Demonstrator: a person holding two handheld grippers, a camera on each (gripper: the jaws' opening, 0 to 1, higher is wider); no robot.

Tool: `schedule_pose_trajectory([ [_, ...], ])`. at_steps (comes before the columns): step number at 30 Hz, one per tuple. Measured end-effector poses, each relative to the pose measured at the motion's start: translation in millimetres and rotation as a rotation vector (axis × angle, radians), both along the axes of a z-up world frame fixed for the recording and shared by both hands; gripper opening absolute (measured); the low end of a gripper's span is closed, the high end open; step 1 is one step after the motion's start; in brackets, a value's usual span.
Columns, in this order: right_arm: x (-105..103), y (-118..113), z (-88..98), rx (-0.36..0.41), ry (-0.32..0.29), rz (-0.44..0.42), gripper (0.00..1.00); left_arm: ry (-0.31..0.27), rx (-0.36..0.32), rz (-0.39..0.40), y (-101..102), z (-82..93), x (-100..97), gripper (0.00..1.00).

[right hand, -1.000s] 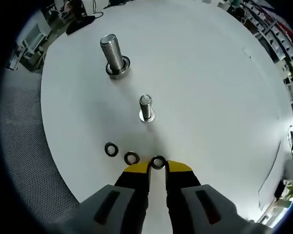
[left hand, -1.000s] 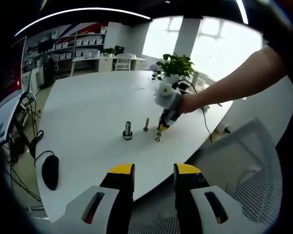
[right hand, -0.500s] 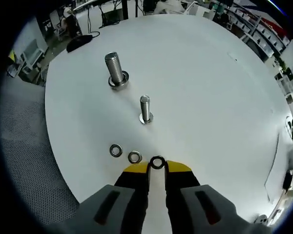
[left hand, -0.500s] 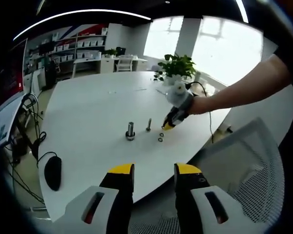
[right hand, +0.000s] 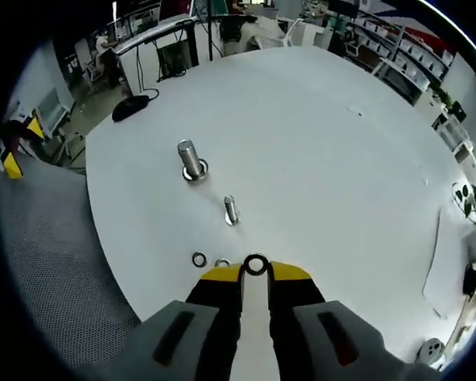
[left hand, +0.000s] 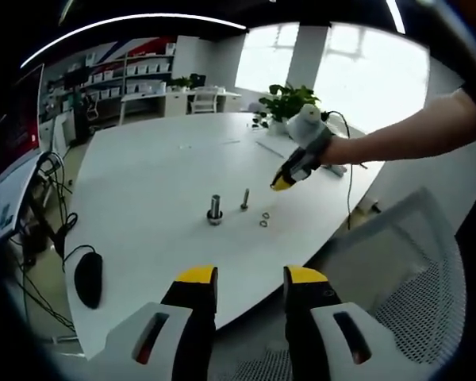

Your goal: Place the washer onto the threaded stud by aligning its center hole with the stud, sliding it down to the base, and recovering from edge contact or off-axis alignment until the washer reaches the visible bottom stop.

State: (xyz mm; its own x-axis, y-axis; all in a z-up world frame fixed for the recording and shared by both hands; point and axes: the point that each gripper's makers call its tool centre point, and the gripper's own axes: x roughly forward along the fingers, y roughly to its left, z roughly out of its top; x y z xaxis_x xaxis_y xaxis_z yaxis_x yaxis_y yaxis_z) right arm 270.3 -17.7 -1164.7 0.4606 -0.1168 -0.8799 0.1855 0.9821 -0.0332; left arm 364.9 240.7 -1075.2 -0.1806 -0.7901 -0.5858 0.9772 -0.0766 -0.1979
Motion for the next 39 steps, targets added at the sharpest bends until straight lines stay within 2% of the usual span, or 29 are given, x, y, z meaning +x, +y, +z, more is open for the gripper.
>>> schedule_pose_trajectory([
  [1,2,4,6.1,-0.004,0.001,-0.004,0.13,0.001,-0.004,-0.002,0,0.8,-1.3,0.31],
  [9,14,17,16.5,-0.035,0.075,0.011,0.13,0.014,-0.008,-0.019,1,-0.6,-4.0,0.31],
  [11,14,19,20.7,-0.049,0.101,0.027,0.13,-0.015,0.038,0.027,5,-10.6,6.1,0.31],
  [14,22,18,23.7,-0.064,0.126,0.037,0.13,0.014,0.009,0.002,2,-5.3,0.4,0.32],
  [18,32,11,23.5,-0.061,0.131,0.010,0.13,0.016,-0.016,-0.011,1,4.8,-5.3,0.32],
  [19,35,2,20.9,-0.061,0.130,0.006,0.13,0.018,-0.017,-0.010,1,5.6,-5.5,0.32],
  [22,38,7,21.7,-0.062,0.130,0.007,0.13,0.028,-0.019,-0.018,1,6.7,-7.7,0.32],
  [28,38,6,13.1,-0.047,0.143,0.044,0.13,0.029,-0.007,-0.026,1,5.0,-8.7,0.32],
  [30,37,9,18.3,-0.046,0.141,0.047,0.13,0.027,0.000,-0.025,2,3.0,-8.2,0.32],
  [33,37,9,16.7,-0.052,0.143,0.070,0.13,0.025,-0.001,-0.025,2,-1.9,-6.1,0.32],
  [35,36,8,14.4,-0.049,0.143,0.074,0.13,0.030,-0.008,-0.022,2,5.4,-8.1,0.31],
  [39,37,9,3.8,-0.028,0.135,0.066,0.14,0.036,0.007,-0.032,2,-3.2,-7.5,0.31],
])
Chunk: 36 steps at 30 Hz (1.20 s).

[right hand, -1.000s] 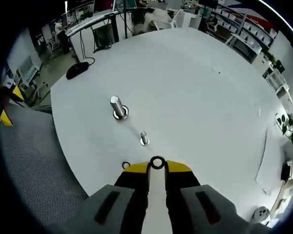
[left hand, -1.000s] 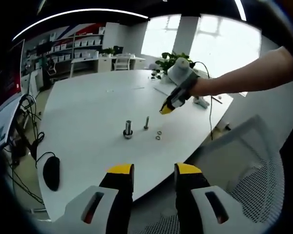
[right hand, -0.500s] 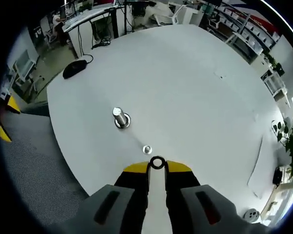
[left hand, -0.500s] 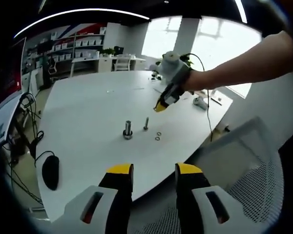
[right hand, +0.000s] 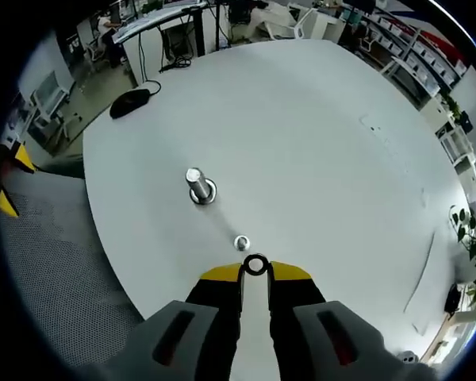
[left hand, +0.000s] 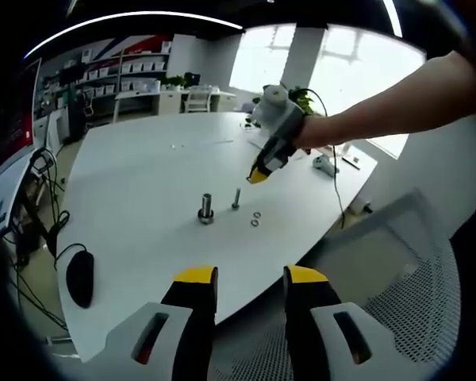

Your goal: Place the washer onto the threaded stud by aligning its center hole with the stud, sliding it down to the base, and recovering from edge contact or off-axis alignment until the washer reaches the visible bottom stop.

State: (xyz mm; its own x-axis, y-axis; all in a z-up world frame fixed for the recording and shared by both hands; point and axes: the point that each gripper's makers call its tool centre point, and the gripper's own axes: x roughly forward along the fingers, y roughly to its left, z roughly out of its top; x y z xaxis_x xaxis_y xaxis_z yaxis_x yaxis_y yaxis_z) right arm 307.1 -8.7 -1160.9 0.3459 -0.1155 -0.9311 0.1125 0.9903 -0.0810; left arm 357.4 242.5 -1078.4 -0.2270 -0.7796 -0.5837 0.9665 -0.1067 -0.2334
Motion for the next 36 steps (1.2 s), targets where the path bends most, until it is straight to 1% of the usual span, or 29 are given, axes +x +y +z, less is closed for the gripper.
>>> schedule_pose_trajectory([
  [5,18,5,-1.4,0.002,-0.022,0.038,0.14,0.001,-0.008,-0.005,-1,1.9,-1.0,0.31],
  [9,18,10,-4.0,-0.020,0.003,0.083,0.14,0.001,-0.007,-0.003,0,0.0,-0.2,0.31],
  [11,20,10,-6.9,-0.013,0.008,0.084,0.14,-0.002,-0.006,-0.004,0,0.2,-0.8,0.31],
  [14,18,7,-11.4,-0.028,0.025,0.092,0.14,0.001,-0.017,0.001,-1,4.2,-0.7,0.31],
  [17,18,9,-7.4,-0.021,0.021,0.087,0.14,-0.001,-0.008,-0.003,0,1.1,-1.0,0.31],
  [21,20,10,-7.1,-0.022,0.022,0.093,0.14,-0.004,-0.011,-0.005,0,8.4,-4.3,0.31],
  [24,23,6,-12.4,-0.021,0.033,0.104,0.14,-0.005,-0.011,-0.004,0,8.3,-4.0,0.31],
  [26,23,8,-16.3,-0.016,0.037,0.110,0.14,-0.005,-0.016,-0.003,0,8.0,-3.8,0.31],
  [28,22,6,-22.4,-0.017,0.046,0.115,0.14,-0.004,-0.013,-0.002,0,3.0,-1.3,0.31],
  [29,22,7,-23.7,-0.012,0.044,0.110,0.14,-0.005,-0.013,-0.003,0,7.1,-3.3,0.31],
  [32,21,8,-29.0,-0.010,0.052,0.117,0.14,-0.006,-0.012,-0.007,0,7.7,-4.4,0.31],
  [36,22,7,-31.4,-0.002,0.063,0.122,0.14,-0.003,-0.015,-0.005,0,8.6,-4.3,0.31],
])
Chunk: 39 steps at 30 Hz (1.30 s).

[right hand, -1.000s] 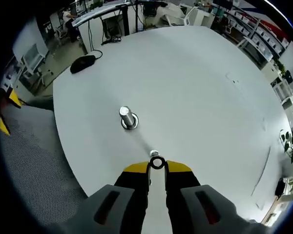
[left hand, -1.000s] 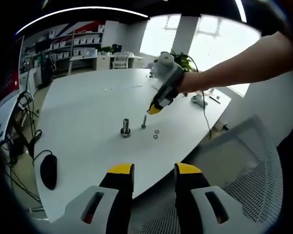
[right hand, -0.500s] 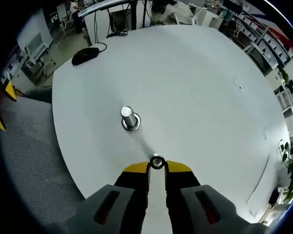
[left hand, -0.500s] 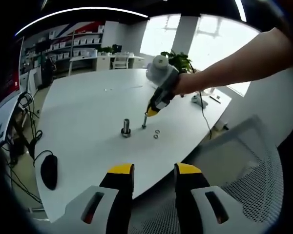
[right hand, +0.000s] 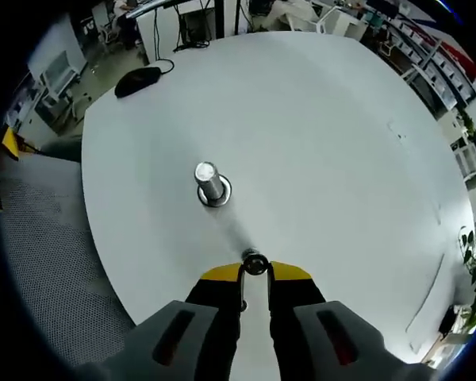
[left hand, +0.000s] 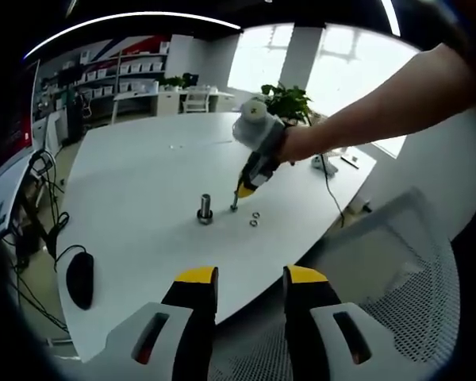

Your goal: Place the washer onto the threaded stud by aligning its center hole with the stud, sliding it down to the base, and recovering from edge contact or off-axis alignment until the washer reaches the visible bottom stop.

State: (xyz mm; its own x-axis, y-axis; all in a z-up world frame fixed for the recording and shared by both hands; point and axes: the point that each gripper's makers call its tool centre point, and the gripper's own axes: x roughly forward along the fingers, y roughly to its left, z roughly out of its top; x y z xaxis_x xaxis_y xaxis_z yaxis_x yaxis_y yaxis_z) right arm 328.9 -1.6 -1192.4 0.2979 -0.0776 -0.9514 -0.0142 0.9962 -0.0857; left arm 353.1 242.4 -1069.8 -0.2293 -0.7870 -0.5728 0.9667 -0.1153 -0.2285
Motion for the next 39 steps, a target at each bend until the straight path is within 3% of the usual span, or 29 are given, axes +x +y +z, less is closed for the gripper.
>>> schedule_pose_trajectory([
  [17,-1,-3,-40.6,0.022,0.068,-0.009,0.14,0.013,0.006,-0.016,1,-2.4,-2.7,0.31],
  [20,-6,6,-40.3,0.029,0.079,-0.026,0.14,0.015,0.006,-0.019,1,-1.9,-3.7,0.31],
  [21,-3,4,-37.9,0.025,0.057,-0.039,0.14,0.016,0.006,-0.021,1,-3.3,-3.5,0.31],
  [27,-4,1,-37.5,0.029,0.062,-0.050,0.15,0.027,0.002,-0.028,1,-0.8,-6.0,0.31],
  [39,-28,-4,-35.8,0.022,0.086,-0.073,0.20,0.029,0.001,-0.030,0,-0.9,-6.2,0.30],
])
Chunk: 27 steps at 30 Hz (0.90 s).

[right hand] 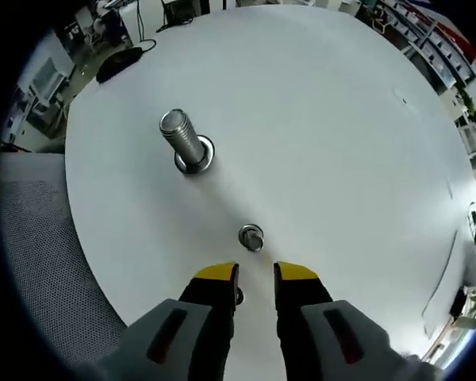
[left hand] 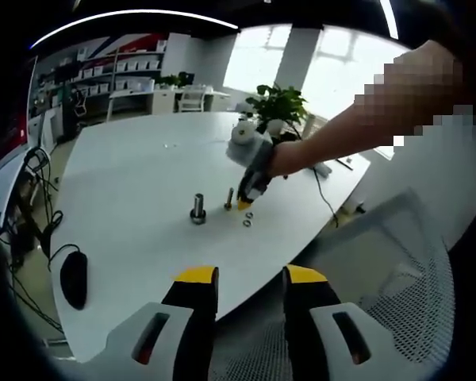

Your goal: Place the washer onto the threaded stud by aligning its center hole with the stud, sliding it down to the base, and recovering from edge contact or off-axis alignment until the washer reaches the visible bottom stop.

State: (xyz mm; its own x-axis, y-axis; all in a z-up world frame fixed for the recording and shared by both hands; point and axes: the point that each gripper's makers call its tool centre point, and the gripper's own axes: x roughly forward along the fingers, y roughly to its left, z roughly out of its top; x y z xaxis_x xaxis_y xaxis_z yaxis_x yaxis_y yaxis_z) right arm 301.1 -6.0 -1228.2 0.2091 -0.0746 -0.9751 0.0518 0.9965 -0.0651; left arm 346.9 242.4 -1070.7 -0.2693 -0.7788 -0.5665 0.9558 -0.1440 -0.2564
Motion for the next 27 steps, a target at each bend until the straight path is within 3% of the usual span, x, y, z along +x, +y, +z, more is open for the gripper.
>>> schedule_pose_trajectory([
  [17,-21,25,2.0,0.069,-0.007,-0.037,0.22,0.003,-0.006,-0.010,0,1.6,-1.4,0.30],
  [27,-33,22,-11.4,0.054,0.026,-0.020,0.21,0.002,-0.005,-0.016,1,1.5,-2.5,0.30],
])
